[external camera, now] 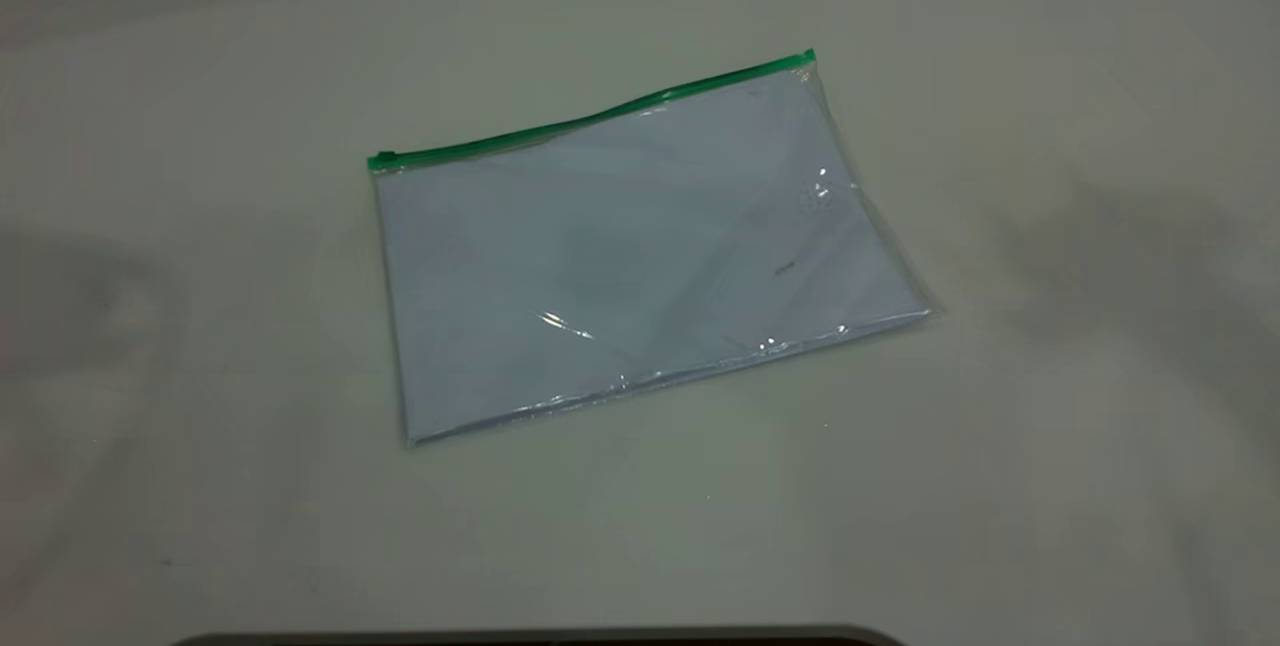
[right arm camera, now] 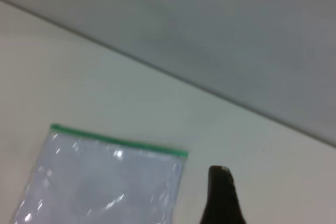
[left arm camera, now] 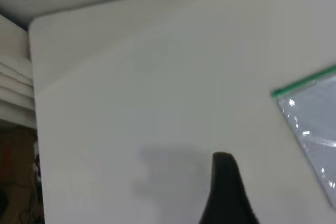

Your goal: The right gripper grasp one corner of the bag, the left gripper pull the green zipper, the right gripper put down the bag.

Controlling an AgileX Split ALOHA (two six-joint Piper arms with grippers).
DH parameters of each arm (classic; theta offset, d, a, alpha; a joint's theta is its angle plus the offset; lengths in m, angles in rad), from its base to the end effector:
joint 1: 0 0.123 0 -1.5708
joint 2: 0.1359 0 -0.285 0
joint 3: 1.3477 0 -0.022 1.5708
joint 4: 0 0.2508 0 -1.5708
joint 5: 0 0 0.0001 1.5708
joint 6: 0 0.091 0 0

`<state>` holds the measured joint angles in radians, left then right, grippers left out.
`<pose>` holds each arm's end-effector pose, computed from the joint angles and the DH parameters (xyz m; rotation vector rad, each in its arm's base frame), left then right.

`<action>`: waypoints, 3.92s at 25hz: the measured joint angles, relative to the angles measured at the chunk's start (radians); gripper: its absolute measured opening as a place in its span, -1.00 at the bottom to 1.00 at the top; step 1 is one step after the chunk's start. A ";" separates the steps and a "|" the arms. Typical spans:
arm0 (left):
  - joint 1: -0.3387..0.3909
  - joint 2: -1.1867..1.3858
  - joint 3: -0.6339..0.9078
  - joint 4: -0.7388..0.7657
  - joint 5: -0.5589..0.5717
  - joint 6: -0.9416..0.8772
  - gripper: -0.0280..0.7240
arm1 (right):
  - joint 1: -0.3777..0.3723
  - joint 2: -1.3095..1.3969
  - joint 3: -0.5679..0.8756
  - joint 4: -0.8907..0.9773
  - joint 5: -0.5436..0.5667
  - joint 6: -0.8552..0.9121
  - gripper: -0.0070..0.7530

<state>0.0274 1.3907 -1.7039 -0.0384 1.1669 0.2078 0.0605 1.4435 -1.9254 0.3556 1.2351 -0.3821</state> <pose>0.2752 0.0043 0.4626 0.2105 2.3279 0.0682 0.2682 0.0462 0.5099 -0.5294 2.1215 0.2581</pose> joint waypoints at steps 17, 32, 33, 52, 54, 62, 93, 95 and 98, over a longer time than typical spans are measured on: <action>0.000 -0.729 0.676 -0.001 0.000 -0.067 0.64 | 0.000 -0.766 0.891 0.159 -0.020 -0.079 0.54; 0.000 -1.211 1.120 -0.001 0.001 -0.083 0.64 | 0.000 -1.133 1.236 0.159 -0.026 -0.079 0.54; 0.000 -1.213 1.133 -0.001 0.001 -0.093 0.64 | 0.000 -1.155 1.244 0.158 -0.026 -0.079 0.54; 0.000 -1.218 1.218 0.002 -0.032 -0.124 0.64 | 0.000 -1.438 1.404 -0.195 -0.062 0.098 0.54; 0.000 -1.218 1.218 0.002 -0.033 -0.124 0.64 | 0.000 -1.449 1.429 -0.197 -0.075 0.101 0.54; 0.000 -1.218 1.218 0.002 -0.034 -0.124 0.64 | 0.000 -1.460 1.442 -0.209 -0.093 0.107 0.54; 0.000 -1.410 1.218 -0.011 -0.030 -0.125 0.64 | 0.000 -1.460 1.442 -0.209 -0.093 0.113 0.54; 0.000 -1.410 1.218 -0.012 -0.030 -0.125 0.64 | 0.000 -1.460 1.442 -0.209 -0.093 0.113 0.54; 0.000 -1.410 1.218 -0.012 -0.030 -0.125 0.64 | 0.000 -1.460 1.442 -0.209 -0.093 0.113 0.54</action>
<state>0.0274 -0.0190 -0.4860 -0.0507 1.1367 0.0823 0.0605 -0.0164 -0.4835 0.1470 1.1420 -0.2690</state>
